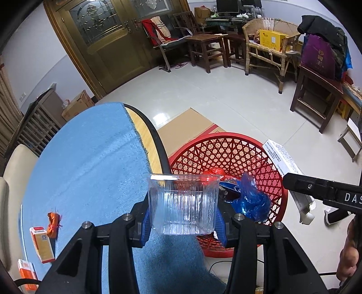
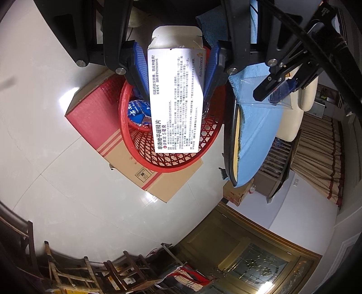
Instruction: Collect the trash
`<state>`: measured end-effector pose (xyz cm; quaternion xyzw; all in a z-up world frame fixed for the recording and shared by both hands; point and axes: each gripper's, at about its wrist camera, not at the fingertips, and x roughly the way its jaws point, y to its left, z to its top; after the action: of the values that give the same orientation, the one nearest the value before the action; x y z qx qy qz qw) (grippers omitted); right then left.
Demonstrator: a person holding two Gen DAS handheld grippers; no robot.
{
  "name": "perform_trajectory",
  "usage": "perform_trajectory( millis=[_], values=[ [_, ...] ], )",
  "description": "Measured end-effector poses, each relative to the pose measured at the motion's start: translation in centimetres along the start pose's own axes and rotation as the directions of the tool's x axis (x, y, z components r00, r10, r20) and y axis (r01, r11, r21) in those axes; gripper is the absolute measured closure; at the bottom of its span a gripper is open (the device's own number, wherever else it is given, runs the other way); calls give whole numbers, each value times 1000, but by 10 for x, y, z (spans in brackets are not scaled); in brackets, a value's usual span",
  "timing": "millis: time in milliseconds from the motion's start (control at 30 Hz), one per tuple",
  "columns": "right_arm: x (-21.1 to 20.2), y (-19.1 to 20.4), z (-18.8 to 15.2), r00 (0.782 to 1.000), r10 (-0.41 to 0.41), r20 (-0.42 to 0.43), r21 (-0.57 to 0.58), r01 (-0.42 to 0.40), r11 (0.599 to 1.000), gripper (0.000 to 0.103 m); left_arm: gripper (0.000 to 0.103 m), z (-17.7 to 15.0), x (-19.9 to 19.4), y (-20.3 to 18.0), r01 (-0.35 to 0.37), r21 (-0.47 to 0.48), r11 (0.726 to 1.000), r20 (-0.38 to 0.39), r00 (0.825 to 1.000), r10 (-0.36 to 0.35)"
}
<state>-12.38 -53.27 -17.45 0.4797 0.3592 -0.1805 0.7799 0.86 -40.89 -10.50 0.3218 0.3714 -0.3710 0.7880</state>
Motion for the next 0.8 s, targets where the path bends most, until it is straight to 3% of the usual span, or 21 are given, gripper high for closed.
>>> perform_trajectory(
  millis=[200,300,400,800],
  values=[
    [9,-3,6,1000,3,-18,16,-3,1000,53,54,4,8,2,35,-3,999,-1,999,-35],
    [17,-5,11,999,19,-36,48,-17,999,47,49,5,12,4,50,-10,999,-7,999,-50],
    [21,-6,13,999,28,-42,64,-25,998,46,44,5,13,8,45,-22,999,-3,999,-45],
    [11,-6,4,999,23,-24,54,-21,998,46,43,-15,-8,23,15,-34,999,33,999,-14]
  ],
)
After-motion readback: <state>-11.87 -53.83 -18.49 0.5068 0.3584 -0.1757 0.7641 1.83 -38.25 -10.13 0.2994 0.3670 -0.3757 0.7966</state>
